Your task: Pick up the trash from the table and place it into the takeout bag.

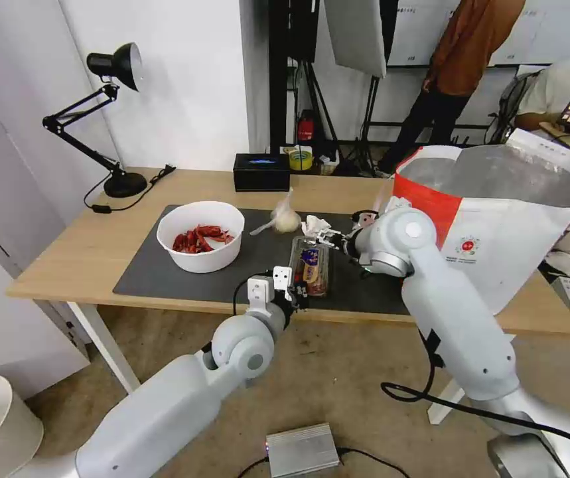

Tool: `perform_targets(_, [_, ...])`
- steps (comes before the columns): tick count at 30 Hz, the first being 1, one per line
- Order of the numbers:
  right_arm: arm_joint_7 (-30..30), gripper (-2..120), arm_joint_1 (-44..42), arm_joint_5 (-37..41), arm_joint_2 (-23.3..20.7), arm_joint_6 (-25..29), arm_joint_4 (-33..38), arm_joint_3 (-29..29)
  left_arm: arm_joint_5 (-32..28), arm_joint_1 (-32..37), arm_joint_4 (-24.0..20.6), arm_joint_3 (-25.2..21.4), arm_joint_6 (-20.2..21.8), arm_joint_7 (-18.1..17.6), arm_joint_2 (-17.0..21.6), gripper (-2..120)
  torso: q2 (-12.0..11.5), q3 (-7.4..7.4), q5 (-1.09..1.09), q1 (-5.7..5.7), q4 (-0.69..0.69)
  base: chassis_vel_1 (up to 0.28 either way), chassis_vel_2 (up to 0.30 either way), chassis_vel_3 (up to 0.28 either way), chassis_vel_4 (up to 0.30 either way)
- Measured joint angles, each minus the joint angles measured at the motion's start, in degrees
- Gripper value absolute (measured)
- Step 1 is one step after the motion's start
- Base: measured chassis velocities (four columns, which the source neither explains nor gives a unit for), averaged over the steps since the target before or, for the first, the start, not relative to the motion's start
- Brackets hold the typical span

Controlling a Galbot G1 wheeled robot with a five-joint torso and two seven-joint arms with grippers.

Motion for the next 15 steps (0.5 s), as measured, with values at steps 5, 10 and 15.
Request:
perform_targets(5, [0.0, 100, 0.9, -0.1, 0.8, -0.2, -1.8, -0.5, 0.0, 0.0, -0.1, 0.0, 0.0, 0.1, 0.5, 0, 0.0, 0.0, 0.0, 0.0, 0.0, 0.0, 0.0, 0.0, 0.0])
perform_targets(10, [0.4, 100, 1.9, -0.1, 2.1, -0.3, -3.3, -0.9, -0.1, 0.1, -0.2, 0.0, -0.1, 0.2, 0.6, 0, 0.0, 0.0, 0.0, 0.0, 0.0, 0.0, 0.0, 0.0, 0.0])
perform_targets(15, [0.8, 100, 2.7, -0.5, 3.5, -0.5, -5.1, -1.2, -0.1, 0.4, -0.4, -0.1, -0.1, 0.2, 0.6, 0, 0.0, 0.0, 0.0, 0.0, 0.0, 0.0, 0.0, 0.0, 0.0])
